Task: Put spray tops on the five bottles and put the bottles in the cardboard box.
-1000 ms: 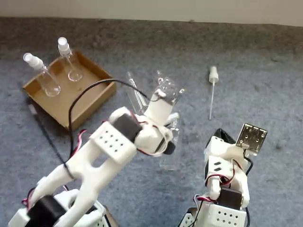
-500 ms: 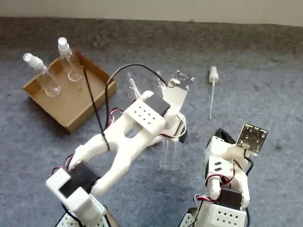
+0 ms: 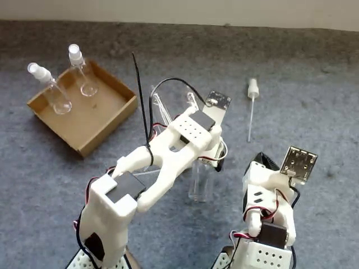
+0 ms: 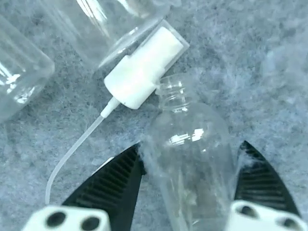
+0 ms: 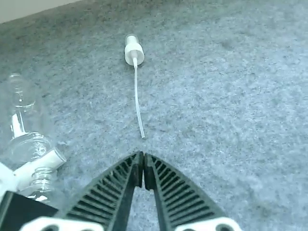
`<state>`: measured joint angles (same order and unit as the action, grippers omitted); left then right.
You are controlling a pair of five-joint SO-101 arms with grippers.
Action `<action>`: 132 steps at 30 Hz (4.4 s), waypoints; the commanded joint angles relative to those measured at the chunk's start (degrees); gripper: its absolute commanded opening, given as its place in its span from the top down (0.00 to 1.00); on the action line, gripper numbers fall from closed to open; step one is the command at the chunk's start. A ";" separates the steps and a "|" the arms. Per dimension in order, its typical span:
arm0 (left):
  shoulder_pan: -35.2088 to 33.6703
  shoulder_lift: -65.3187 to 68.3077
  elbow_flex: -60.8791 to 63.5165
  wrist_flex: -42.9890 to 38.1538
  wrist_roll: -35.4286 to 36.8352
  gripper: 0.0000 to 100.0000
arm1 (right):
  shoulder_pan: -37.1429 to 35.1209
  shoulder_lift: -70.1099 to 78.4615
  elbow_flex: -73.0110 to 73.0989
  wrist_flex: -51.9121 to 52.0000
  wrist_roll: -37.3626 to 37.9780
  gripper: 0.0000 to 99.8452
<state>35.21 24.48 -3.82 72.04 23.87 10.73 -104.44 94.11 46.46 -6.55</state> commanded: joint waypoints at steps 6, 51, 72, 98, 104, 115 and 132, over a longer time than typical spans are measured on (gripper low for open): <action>0.13 0.48 -2.42 -0.44 0.53 0.75 | 0.31 -0.57 -0.48 -0.13 0.53 0.99; 0.22 -9.36 -9.10 4.04 0.09 0.89 | 0.31 -0.57 -0.40 -0.13 0.53 0.99; -4.79 -48.22 -8.48 13.45 -15.30 0.89 | 0.31 -0.57 -0.40 -0.13 0.53 0.99; -16.13 -92.18 21.85 18.20 -15.47 0.89 | -4.44 -0.40 -2.24 3.65 0.53 0.99; -16.84 -103.96 38.99 7.38 -23.38 0.89 | -4.62 0.13 -12.97 9.19 0.62 0.99; -34.07 -112.48 45.05 13.10 -28.22 0.89 | -4.35 -0.48 -4.35 3.47 0.62 0.99; -41.45 -84.00 26.59 25.85 -27.87 0.89 | -4.35 -0.48 -0.75 2.07 0.62 0.99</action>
<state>-5.76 -66.15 30.11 92.26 -3.82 6.95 -104.53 93.67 50.24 -6.55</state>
